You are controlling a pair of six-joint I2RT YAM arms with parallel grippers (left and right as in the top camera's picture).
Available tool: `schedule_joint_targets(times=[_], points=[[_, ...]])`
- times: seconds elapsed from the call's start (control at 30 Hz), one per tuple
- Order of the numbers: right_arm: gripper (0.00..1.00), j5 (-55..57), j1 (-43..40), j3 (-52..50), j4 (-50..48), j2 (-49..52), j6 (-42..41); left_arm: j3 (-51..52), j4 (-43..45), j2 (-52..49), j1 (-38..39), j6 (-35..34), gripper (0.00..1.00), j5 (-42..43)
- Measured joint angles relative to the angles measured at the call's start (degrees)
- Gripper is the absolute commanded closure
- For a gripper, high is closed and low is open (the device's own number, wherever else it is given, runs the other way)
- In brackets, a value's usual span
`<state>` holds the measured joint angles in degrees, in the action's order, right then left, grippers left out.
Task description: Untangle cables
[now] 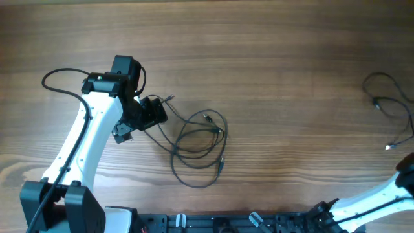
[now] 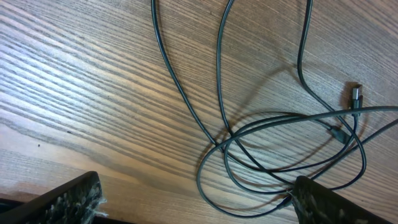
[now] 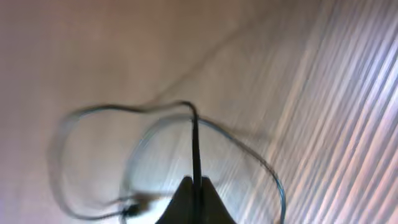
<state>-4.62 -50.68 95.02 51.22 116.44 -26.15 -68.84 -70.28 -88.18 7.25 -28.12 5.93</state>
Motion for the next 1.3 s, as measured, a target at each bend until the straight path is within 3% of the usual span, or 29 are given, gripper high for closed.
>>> schedule_joint_targets(times=[0.03, 0.17, 0.5, 0.6, 0.73, 0.77, 0.8, 0.87, 0.97, 1.03, 1.07, 1.13, 1.17, 1.2, 1.23, 1.3], points=[[0.02, 0.26, 0.0, -0.04, 1.66, 2.03, -2.84, 0.0, 0.0, 0.0, 0.0, 0.0, 0.0, 0.0], [0.0, -2.51, 0.0, -0.09, 5.16, 5.16, -10.05, 0.0, 0.02, 0.0, 0.0, 0.02, 0.0, 0.2], [0.05, -26.18, 1.46, -0.09, 8.81, 5.16, -12.22, 0.0, 0.09, 0.0, 0.0, 0.02, 0.0, 0.22], [0.02, -24.63, 4.52, -0.09, 10.1, 5.16, -12.26, 0.0, 0.17, 0.0, 0.0, 0.02, 0.0, 0.22], [0.05, -8.92, 11.23, -0.07, 17.81, 5.16, -15.96, 0.0, 0.2, 0.0, 0.0, 0.02, 0.0, 0.22], [0.11, -3.19, 13.03, -0.02, 21.99, 5.16, -19.54, 0.0, 0.2, 0.0, 0.0, 0.02, 0.0, 0.22], [0.24, -0.96, 13.77, -0.04, 23.56, 5.16, -21.59, 0.0, 0.2, 0.0, 0.0, 0.02, 0.0, 0.22], [0.25, 6.75, 16.63, -0.07, 27.08, 5.16, -29.46, 0.02, 0.24, 0.0, 0.0, 0.02, 0.0, 0.22], [0.24, 8.09, 18.88, -0.07, 25.31, 5.16, -30.16, 0.02, 0.52, 0.0, 0.0, 0.02, 0.0, 0.22], [0.27, 4.52, 20.96, -0.07, 18.69, 5.16, -23.23, 0.02, 0.96, 0.0, 0.0, 0.0, 0.0, 0.22], [0.35, 2.1, 22.56, -0.04, 16.04, 5.16, -17.55, 0.02, 1.33, 0.0, 0.0, 0.0, 0.0, 0.22], [0.61, -0.02, 25.94, -0.07, 14.38, 5.16, -10.32, 0.02, 1.55, 0.0, 0.0, 0.0, 0.0, 0.24], [0.69, -0.46, 28.3, -0.07, 13.2, 5.16, -6.29, 0.02, 1.6, 0.0, 0.0, 0.0, 0.0, 0.26], [0.89, -0.46, 30.49, -0.04, 11.28, 5.16, -2.8, 0.02, 1.57, 0.0, 0.0, 0.0, 0.0, 0.31], [0.96, 0.24, 32.85, -0.04, 9.4, 5.18, -0.24, 0.02, 1.62, 0.0, 0.0, 0.0, 0.0, 0.42], [0.96, 2.34, 35.23, -0.04, 7.19, 5.18, 2.67, 0.02, 1.62, 0.0, 0.0, 0.0, 0.0, 0.7]])
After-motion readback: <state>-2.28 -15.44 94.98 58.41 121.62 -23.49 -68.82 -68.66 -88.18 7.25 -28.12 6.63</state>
